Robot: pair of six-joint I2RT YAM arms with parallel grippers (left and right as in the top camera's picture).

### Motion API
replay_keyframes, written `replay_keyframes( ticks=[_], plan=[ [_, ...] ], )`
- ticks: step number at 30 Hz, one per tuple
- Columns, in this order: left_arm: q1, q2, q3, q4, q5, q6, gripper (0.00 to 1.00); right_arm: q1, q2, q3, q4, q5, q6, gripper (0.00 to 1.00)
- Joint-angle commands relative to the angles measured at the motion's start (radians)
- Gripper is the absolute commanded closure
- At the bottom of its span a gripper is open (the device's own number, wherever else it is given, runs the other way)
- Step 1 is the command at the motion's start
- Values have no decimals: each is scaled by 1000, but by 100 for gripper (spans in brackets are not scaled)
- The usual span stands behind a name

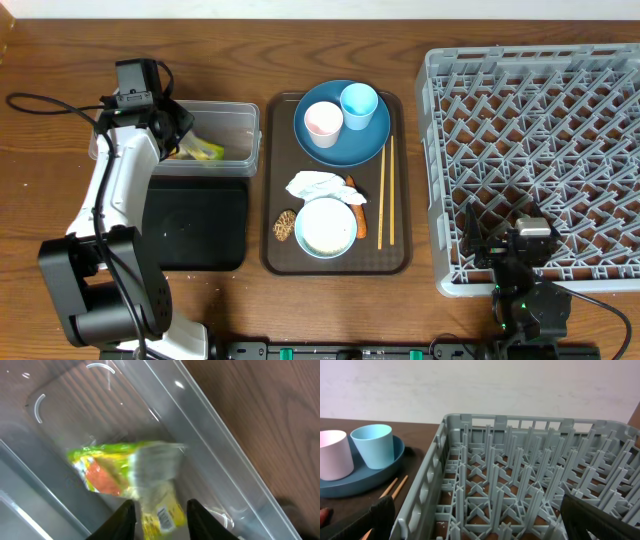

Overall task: Sort waste into correct bins and load items into the dishwasher rack
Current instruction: 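Carry the wrapper left and release it into the clear bin, then move the left gripper back to the white tissue by the carrot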

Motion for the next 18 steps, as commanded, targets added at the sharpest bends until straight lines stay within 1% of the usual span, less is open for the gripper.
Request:
replay_keyframes(
  ticks=[1, 3, 5, 8, 10, 13, 15, 18],
  plan=[
    [4, 2, -8, -6, -10, 47, 60, -7, -3, -2, -3, -5, -8, 1],
    [4, -8, -7, -6, -10, 50, 55, -7, -3, -2, -3, -5, -8, 1],
    [4, -34, -5, -5, 13, 86, 53, -7, -3, -2, -3, -5, -8, 1],
    [3, -97, 8, -11, 106, 165, 52, -7, -3, -2, -3, -5, -8, 1],
    [0, -154, 9, -34, 171, 178, 51, -7, -3, -2, -3, -5, -8, 1],
    [-22, -234, 8, -120, 236, 178, 50, -7, -3, -3, -3, -5, -8, 1],
    [-57, -275, 8, -184, 264, 193, 45, -7, -3, -2, -3, -5, -8, 1],
    [-130, -307, 8, -255, 268, 228, 37, -7, -3, -2, -3, -5, -8, 1]
  ],
)
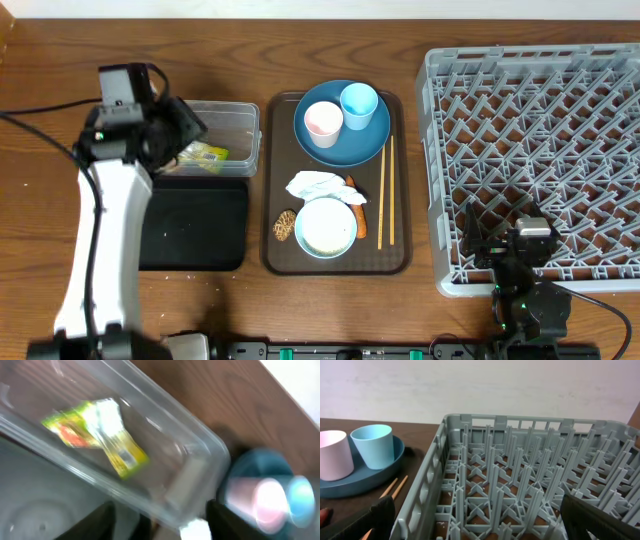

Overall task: Sort waste into correct bins and load items into the dishwasher rack
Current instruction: 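Move the left gripper back to the white tissue by the carrot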

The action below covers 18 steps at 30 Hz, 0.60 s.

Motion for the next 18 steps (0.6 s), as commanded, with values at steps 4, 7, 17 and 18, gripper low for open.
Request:
replay_keyframes(
  ticks=[4, 7, 17, 18],
  plan=[
    [-172, -12, 8, -110, 54, 63, 34, -7, -3, -2, -3, -5, -8, 1],
    [-261, 0, 6, -148, 54, 84, 34, -7, -3, -2, -3, -5, -8, 1],
    [-503, 73, -3, -145, 14, 193, 29, -7, -3, -2, -3, -5, -8, 1],
    [-522, 89, -3, -143, 2, 194, 28, -7, -3, -2, -3, -5, -8, 1]
  ],
)
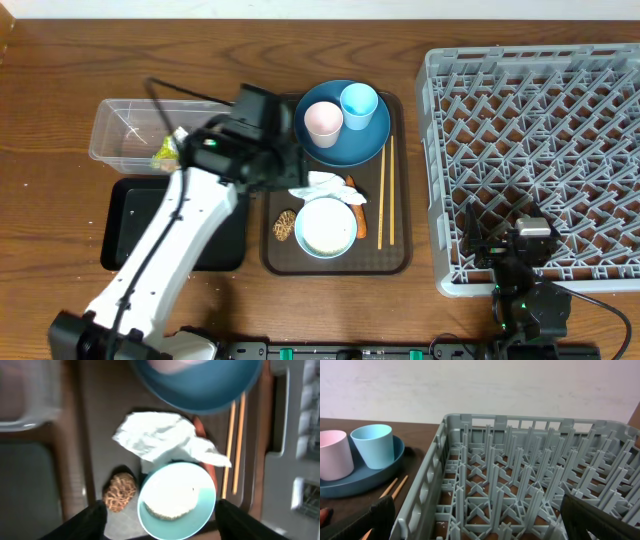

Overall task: Sort waste into correct bins and load items into the dishwasher rack
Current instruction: 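Move the left gripper back to the white tissue by the carrot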

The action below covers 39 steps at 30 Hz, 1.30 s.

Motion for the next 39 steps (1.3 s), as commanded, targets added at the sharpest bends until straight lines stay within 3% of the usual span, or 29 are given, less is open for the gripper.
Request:
replay_keyframes(
  ticks=[1, 19, 24, 39],
  plan=[
    [-49, 49, -3, 8, -40, 56, 28, -7, -3, -2, -3, -5, -8, 1],
    [-235, 268, -3, 134, -40, 395, 25, -7, -3, -3, -3, -5, -8, 1],
    [-274, 288, -3, 184, -40, 404, 20, -7, -3, -2, -3, -5, -8, 1],
    [-319, 344, -3, 257, -40, 393, 20, -7, -3, -2, -3, -5, -8, 1]
  ],
)
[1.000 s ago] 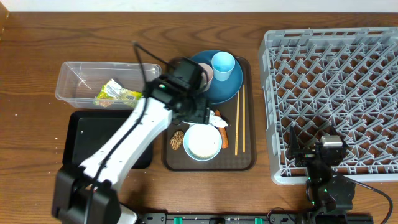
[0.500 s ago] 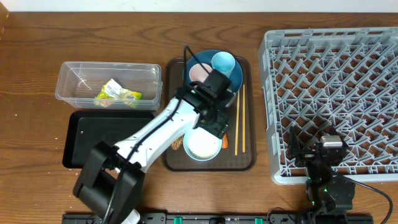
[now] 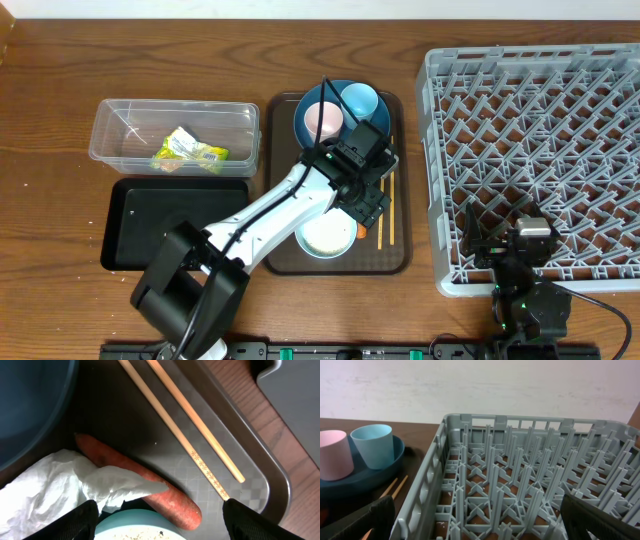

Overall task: Sort waste into correct bins and load items into the dishwasher rack
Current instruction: 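Move the left gripper back to the white tissue by the carrot, then lower the left gripper and grasp the white tissue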

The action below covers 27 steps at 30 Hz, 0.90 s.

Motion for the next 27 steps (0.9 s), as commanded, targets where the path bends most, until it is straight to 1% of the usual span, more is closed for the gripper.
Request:
replay_keyframes(
  ticks=[1, 8, 20, 22, 26, 27],
  plan=[
    [0, 30, -3, 6, -15, 6, 20, -7, -3, -2, -3, -5, -8, 1],
    [0, 71, -3, 35, -15, 5, 20, -7, -3, -2, -3, -5, -8, 1],
    [0, 91, -3, 50, -15, 2, 21, -7, -3, -2, -3, -5, -8, 1],
    [0, 91, -3, 52, -15, 2, 26, -7, -3, -2, -3, -5, -8, 1],
    [0, 91, -3, 56, -16, 2, 28, -7, -3, -2, -3, -5, -8, 1],
    [0, 91, -3, 56, -16, 2, 30, -7, -3, -2, -3, -5, -8, 1]
  ],
)
